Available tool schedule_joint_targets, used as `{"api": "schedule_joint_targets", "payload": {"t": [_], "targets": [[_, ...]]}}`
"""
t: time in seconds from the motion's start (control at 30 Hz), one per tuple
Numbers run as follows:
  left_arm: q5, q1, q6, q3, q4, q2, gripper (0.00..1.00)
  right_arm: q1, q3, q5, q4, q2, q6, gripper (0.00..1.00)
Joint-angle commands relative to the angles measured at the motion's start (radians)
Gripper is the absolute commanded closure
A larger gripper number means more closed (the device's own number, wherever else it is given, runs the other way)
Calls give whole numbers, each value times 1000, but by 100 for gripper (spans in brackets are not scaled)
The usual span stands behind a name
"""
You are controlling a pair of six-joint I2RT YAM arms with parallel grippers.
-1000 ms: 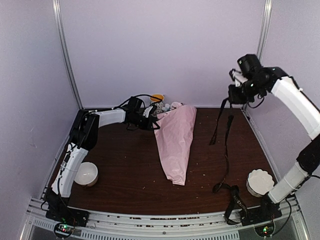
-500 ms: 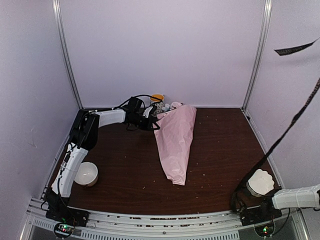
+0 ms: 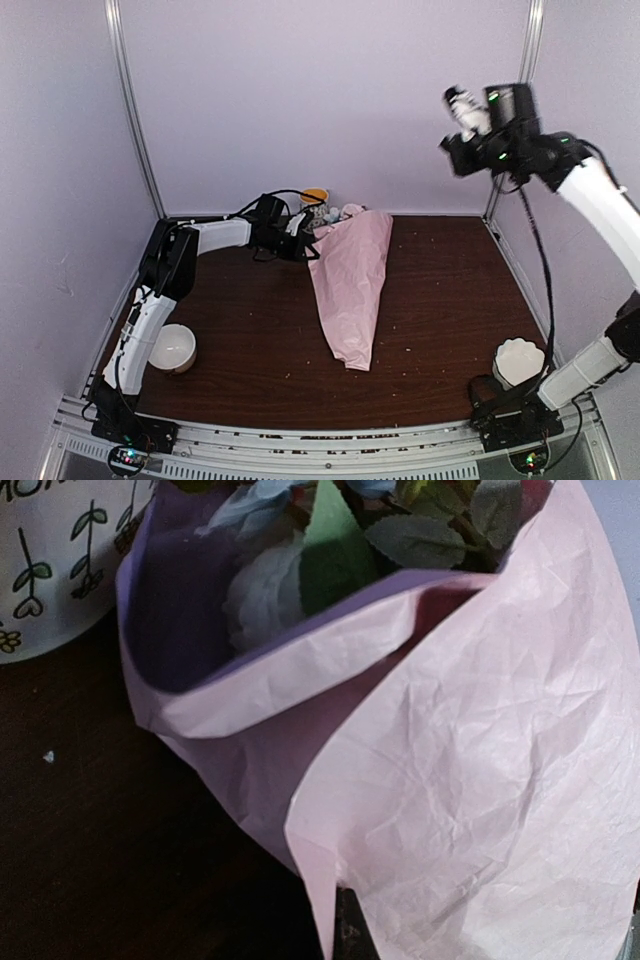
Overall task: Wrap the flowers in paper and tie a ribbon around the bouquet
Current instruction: Place the ribbon at the center of the board, then pick up the folded bouquet from the center of the board.
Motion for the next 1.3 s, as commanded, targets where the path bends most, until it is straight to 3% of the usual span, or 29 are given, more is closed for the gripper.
{"api": "schedule_joint_targets", "payload": {"t": [0.0, 0.2, 0.27, 0.33, 0.4, 0.47, 0.5, 0.67, 0.77, 0.9, 1.27], "targets": [[-2, 12, -2, -11, 31, -28, 100, 288, -292, -163, -133, 25, -49, 100], [1, 12, -2, -9, 31, -26, 100, 626, -447, -319, -127, 161, 1, 100], [1, 12, -2, -8, 30, -26, 100, 691, -446, -296, -100, 217, 18, 100], [1, 12, -2, -8, 30, -26, 100, 715, -402, -226, -107, 282, 61, 69], [1, 12, -2, -9, 30, -25, 100, 714, -347, -159, -136, 337, 97, 50], [1, 12, -2, -8, 30, -26, 100, 712, -325, -88, -134, 349, 127, 3], [2, 12, -2, -8, 30, -26, 100, 707, -329, -73, -123, 339, 130, 0], [1, 13, -2, -9, 30, -26, 100, 594, -422, -91, -30, 241, 269, 0], [0, 13, -2, -10, 30, -27, 100, 412, -544, -291, 68, 229, 487, 0], [0, 12, -2, -10, 32, -27, 100, 259, -744, -561, 362, 240, 713, 1], [0, 12, -2, -10, 32, -28, 100, 227, -843, -706, 607, 396, 870, 2]]}}
